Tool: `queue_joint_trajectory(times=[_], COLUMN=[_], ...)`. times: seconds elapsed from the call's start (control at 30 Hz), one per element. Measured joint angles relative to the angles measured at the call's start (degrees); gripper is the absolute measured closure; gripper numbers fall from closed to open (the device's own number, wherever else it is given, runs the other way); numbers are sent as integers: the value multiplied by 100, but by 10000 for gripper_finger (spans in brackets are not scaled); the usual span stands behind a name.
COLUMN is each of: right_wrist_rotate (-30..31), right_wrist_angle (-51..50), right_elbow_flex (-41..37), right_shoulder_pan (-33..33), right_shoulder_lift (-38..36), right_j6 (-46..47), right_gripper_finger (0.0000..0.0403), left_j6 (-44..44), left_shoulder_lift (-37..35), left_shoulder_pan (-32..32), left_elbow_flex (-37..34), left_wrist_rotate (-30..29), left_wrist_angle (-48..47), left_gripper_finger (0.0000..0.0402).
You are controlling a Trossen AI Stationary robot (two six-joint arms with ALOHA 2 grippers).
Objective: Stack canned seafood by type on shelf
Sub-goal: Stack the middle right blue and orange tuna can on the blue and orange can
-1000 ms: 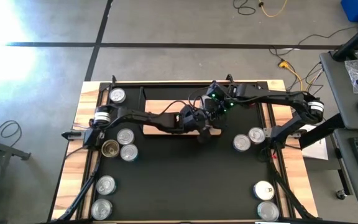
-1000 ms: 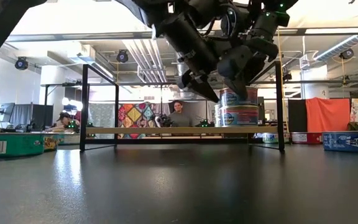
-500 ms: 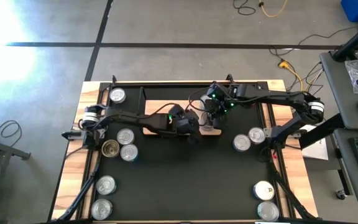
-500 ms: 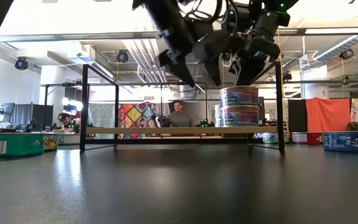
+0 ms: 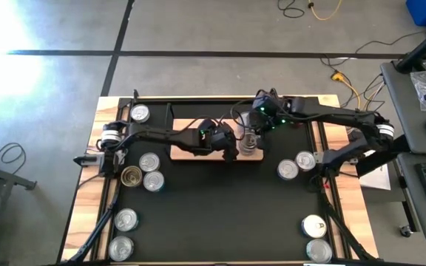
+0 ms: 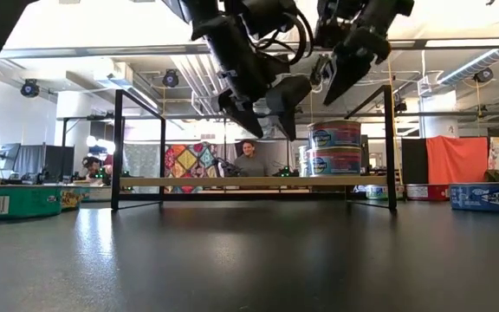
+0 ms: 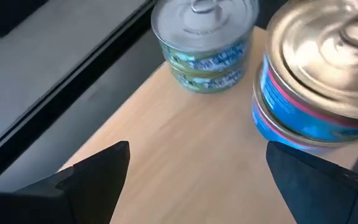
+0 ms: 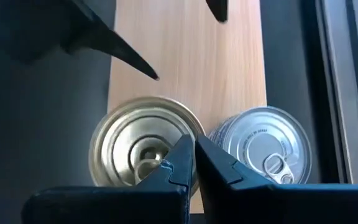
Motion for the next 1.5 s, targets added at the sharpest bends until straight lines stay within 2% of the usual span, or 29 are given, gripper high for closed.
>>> queue_joint_trajectory(times=[0.17,0.3,0.4,0.57,0.8,1.17,1.27,1.4,1.5], right_wrist_rotate=[-45,-45,-64,-319,-159,69,260,641,689], right_wrist_angle=[91,280,273,47,-244,-140,-56,-75,-94], right_elbow_flex=[-73,-266,-304,-313,-362,-385,-387,-338,-299], right_shoulder_pan=[0,0,73,204,128,111,111,111,109], right_shoulder_lift=[-176,13,182,254,254,558,552,554,561], right_j6=[346,633,796,736,488,463,483,480,487], right_gripper_finger=[390,390,390,390,390,390,390,390,390], left_j6=[-410,-335,-289,-857,-1345,-855,-760,-786,-838], left_shoulder_lift=[-269,-612,-945,-1655,-2575,-3467,-3659,-3835,-3932], left_shoulder_pan=[-109,-162,-160,-181,-334,-923,-1006,-1016,-1070], left_elbow_flex=[0,-140,-506,-1342,-2129,-1967,-1833,-1748,-1743], left_wrist_rotate=[-460,-502,-485,-478,-511,-577,-298,470,782], left_wrist_angle=[-672,-1005,-1042,-1002,-801,-694,-746,-819,-818], left_gripper_finger=[41,41,41,41,41,41,41,41,41])
